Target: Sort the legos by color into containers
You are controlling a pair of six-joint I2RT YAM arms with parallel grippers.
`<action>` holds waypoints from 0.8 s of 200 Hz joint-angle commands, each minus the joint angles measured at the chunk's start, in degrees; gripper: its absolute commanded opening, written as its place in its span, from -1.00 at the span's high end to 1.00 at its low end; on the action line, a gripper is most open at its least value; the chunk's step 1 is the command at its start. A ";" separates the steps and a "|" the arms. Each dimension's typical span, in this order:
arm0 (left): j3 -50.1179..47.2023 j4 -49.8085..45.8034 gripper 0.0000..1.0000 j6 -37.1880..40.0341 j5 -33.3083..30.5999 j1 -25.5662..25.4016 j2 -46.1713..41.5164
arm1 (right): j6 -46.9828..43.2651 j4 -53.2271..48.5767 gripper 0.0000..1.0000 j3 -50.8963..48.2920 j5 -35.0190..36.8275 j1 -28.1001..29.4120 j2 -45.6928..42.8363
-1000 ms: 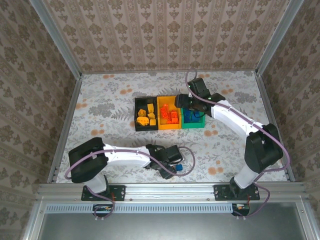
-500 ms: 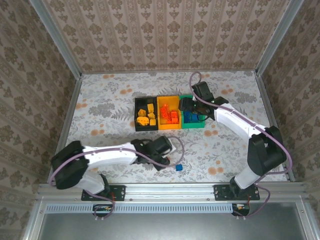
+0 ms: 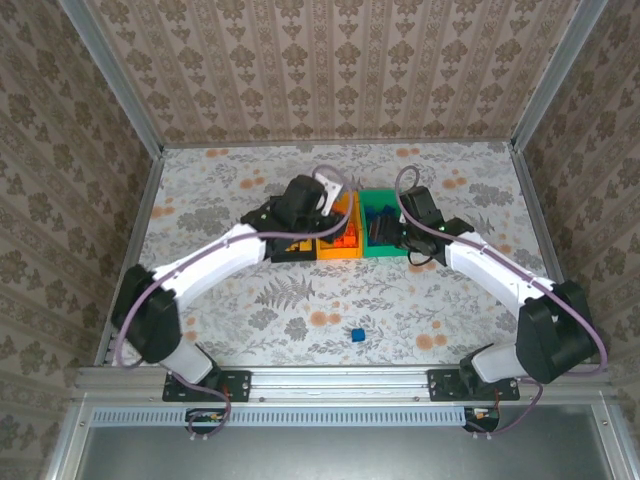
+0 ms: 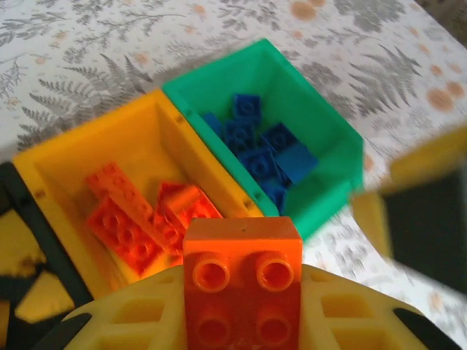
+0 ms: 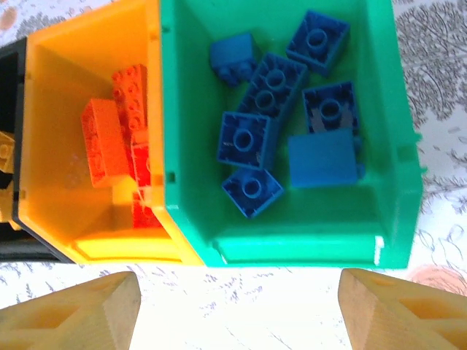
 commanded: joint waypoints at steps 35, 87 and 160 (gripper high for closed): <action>16.36 -7.31 0.54 -2.32 -1.78 3.07 18.48 | 0.17 -1.79 -0.47 -5.99 -0.83 -0.10 -7.17; 25.70 -10.75 0.30 -3.36 -3.42 3.35 26.80 | -2.02 -3.60 -0.47 -11.31 -0.84 1.33 -11.71; 25.85 -10.35 -0.46 -4.15 -3.20 3.21 24.66 | -5.18 -3.96 -0.50 -15.34 -4.21 10.71 -14.60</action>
